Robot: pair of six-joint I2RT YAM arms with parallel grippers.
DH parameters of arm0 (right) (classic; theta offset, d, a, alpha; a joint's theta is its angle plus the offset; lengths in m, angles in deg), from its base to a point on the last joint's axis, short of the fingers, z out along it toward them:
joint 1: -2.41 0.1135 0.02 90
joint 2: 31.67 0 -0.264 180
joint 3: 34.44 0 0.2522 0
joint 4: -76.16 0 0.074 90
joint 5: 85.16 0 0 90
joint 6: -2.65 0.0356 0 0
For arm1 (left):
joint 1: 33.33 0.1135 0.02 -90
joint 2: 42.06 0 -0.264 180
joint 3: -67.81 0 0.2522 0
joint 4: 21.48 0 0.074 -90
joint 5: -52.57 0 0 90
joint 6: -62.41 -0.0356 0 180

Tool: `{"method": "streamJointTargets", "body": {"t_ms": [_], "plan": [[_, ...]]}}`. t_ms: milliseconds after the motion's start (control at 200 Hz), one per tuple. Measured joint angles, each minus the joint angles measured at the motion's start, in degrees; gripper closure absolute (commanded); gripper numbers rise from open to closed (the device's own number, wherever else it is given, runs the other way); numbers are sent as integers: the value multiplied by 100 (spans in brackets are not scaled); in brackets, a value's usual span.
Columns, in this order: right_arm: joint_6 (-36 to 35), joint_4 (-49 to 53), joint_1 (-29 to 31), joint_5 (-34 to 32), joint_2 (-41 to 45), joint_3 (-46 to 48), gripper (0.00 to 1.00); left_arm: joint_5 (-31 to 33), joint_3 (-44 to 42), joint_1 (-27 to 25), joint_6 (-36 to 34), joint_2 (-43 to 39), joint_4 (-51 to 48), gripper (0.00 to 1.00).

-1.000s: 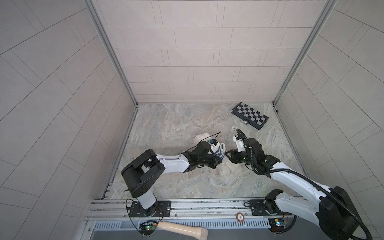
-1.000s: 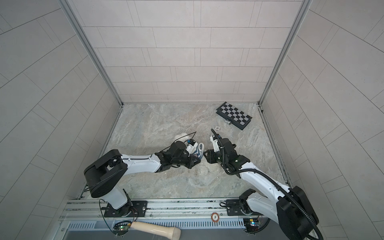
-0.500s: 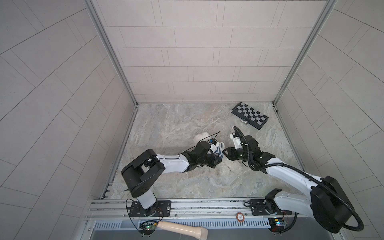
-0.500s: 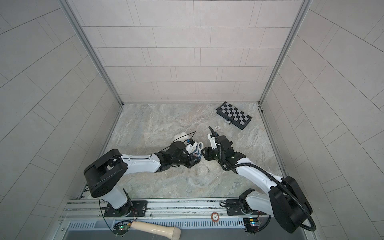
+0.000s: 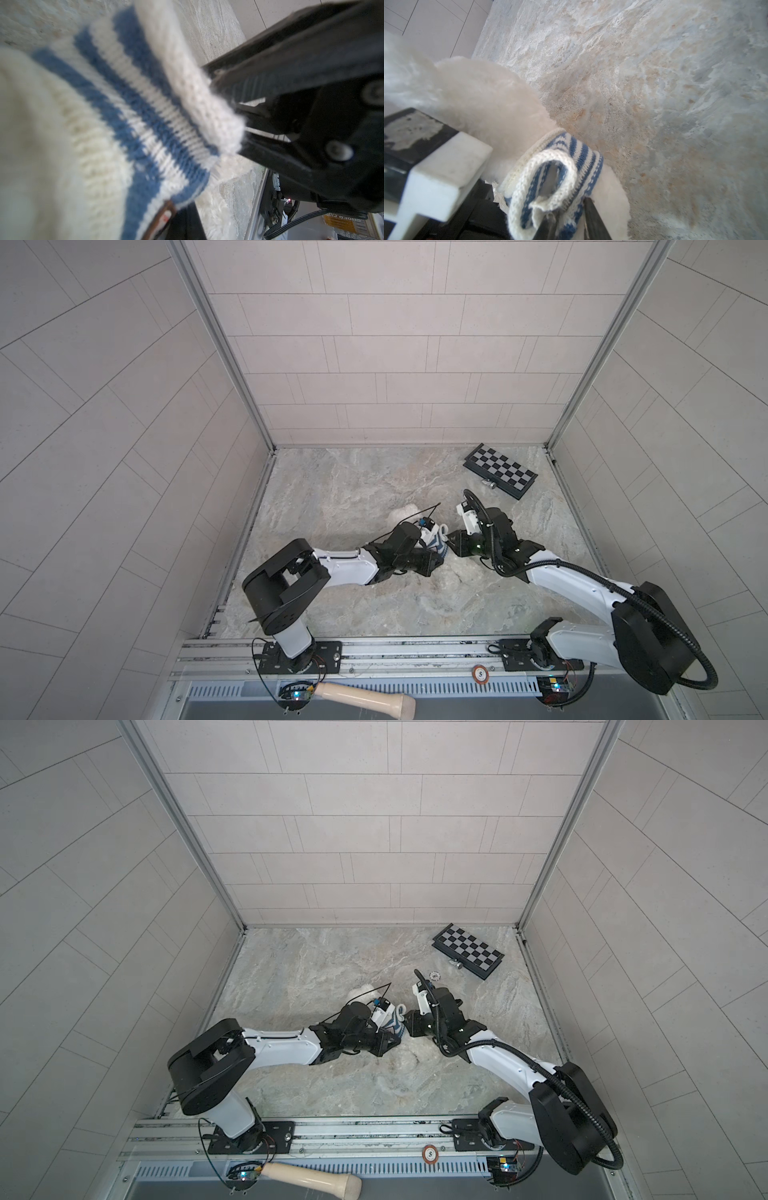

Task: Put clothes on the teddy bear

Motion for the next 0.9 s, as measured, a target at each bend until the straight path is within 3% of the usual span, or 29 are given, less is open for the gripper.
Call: {"method": "streamJointTargets", "body": {"t_ms": [310, 481, 901], "plan": [[0, -7, 26, -4, -4, 0, 79, 15, -2, -20, 0, 0, 0, 100], [15, -2, 33, -24, -28, 2, 70, 15, -2, -20, 0, 0, -2, 100], [24, -7, 63, -42, -28, 2, 88, 15, -11, -31, 2, 0, 0, 100]]}}
